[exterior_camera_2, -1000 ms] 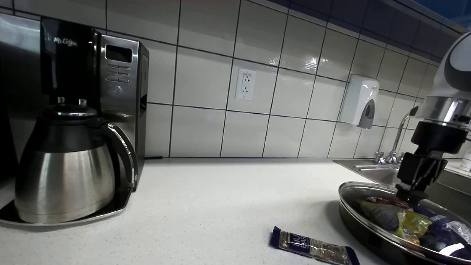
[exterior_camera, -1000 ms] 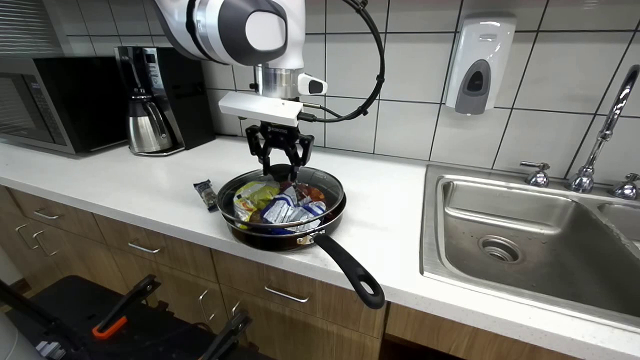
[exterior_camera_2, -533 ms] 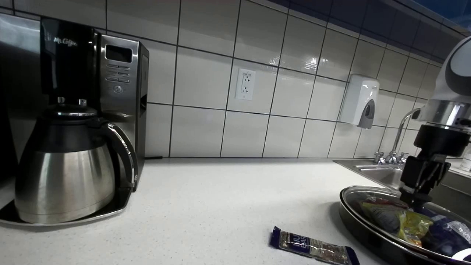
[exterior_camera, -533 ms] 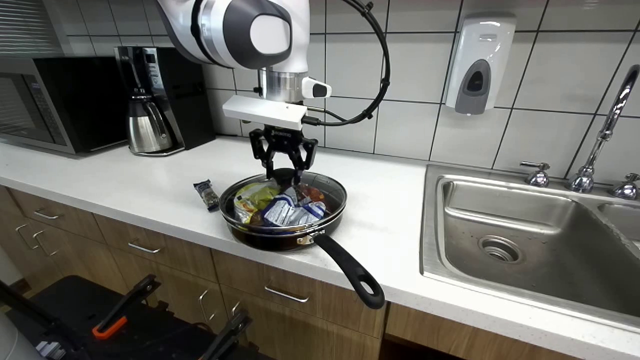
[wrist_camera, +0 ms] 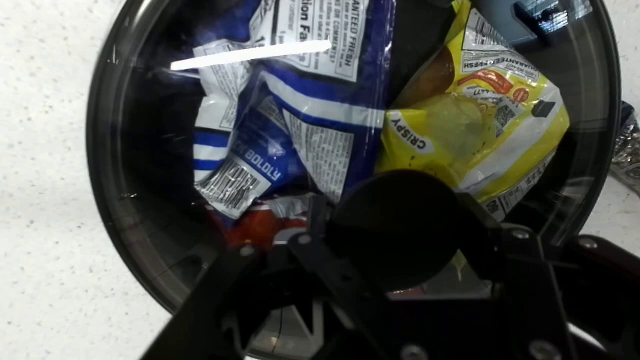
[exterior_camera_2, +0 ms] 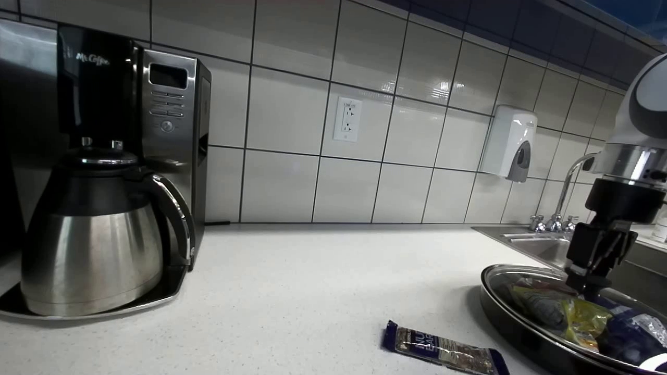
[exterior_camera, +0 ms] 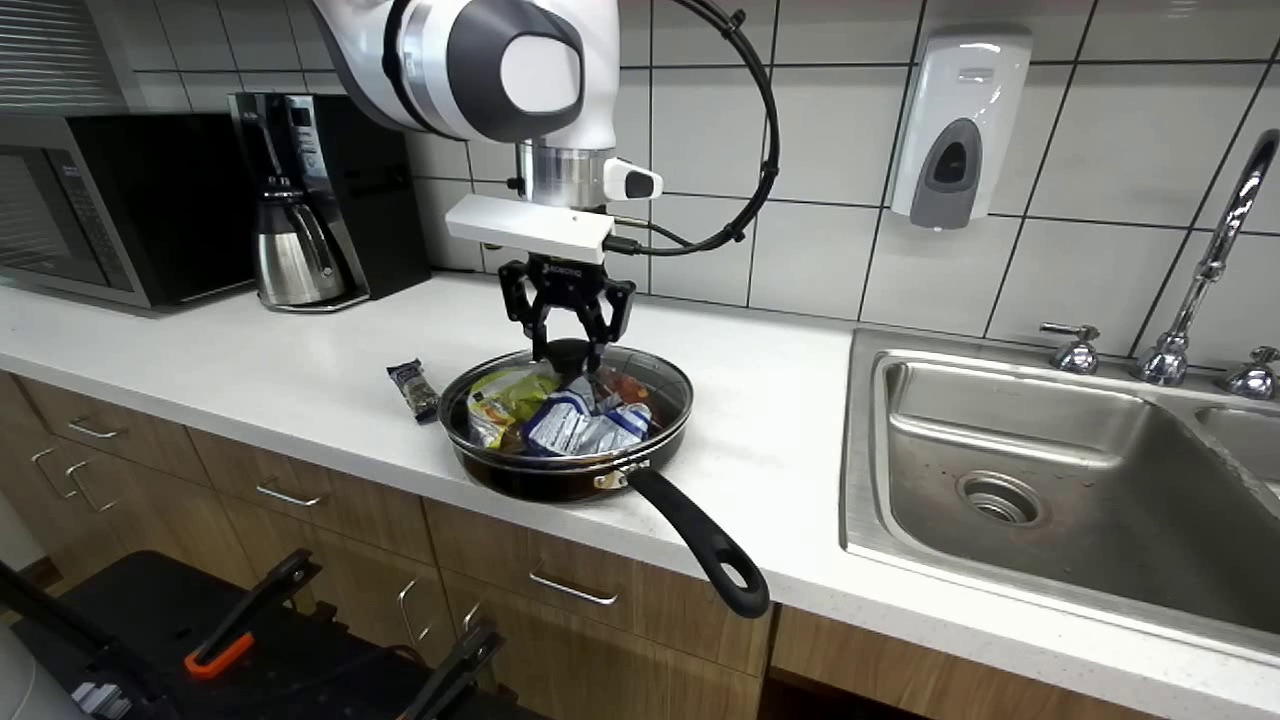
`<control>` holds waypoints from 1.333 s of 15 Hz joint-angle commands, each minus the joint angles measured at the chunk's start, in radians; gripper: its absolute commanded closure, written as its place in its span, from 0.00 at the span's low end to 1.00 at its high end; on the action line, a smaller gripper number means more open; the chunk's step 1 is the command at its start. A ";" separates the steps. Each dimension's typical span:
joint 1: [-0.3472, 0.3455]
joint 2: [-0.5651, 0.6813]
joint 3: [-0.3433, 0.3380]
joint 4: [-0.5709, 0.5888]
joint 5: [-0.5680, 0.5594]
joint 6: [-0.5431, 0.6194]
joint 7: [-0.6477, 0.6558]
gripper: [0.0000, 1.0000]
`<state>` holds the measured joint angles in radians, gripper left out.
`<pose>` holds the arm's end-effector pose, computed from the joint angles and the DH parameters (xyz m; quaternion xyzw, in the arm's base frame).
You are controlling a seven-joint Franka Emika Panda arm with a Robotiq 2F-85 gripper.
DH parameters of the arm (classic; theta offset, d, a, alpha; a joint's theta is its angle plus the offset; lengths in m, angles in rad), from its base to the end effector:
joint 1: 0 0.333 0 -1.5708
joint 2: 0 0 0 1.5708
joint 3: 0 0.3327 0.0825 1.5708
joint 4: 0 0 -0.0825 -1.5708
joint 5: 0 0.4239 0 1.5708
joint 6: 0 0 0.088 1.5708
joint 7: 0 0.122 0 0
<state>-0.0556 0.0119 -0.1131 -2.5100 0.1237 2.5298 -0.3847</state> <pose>0.4818 -0.0824 0.2463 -0.9977 -0.0574 -0.0134 0.0326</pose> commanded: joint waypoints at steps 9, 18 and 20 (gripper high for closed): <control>-0.007 0.018 0.021 0.005 0.032 0.028 -0.017 0.61; -0.008 0.018 0.023 0.004 0.035 0.008 -0.026 0.03; -0.008 0.014 0.029 0.004 0.035 0.004 -0.029 0.00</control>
<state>-0.0543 0.0306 -0.1012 -2.5102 0.1383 2.5447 -0.3847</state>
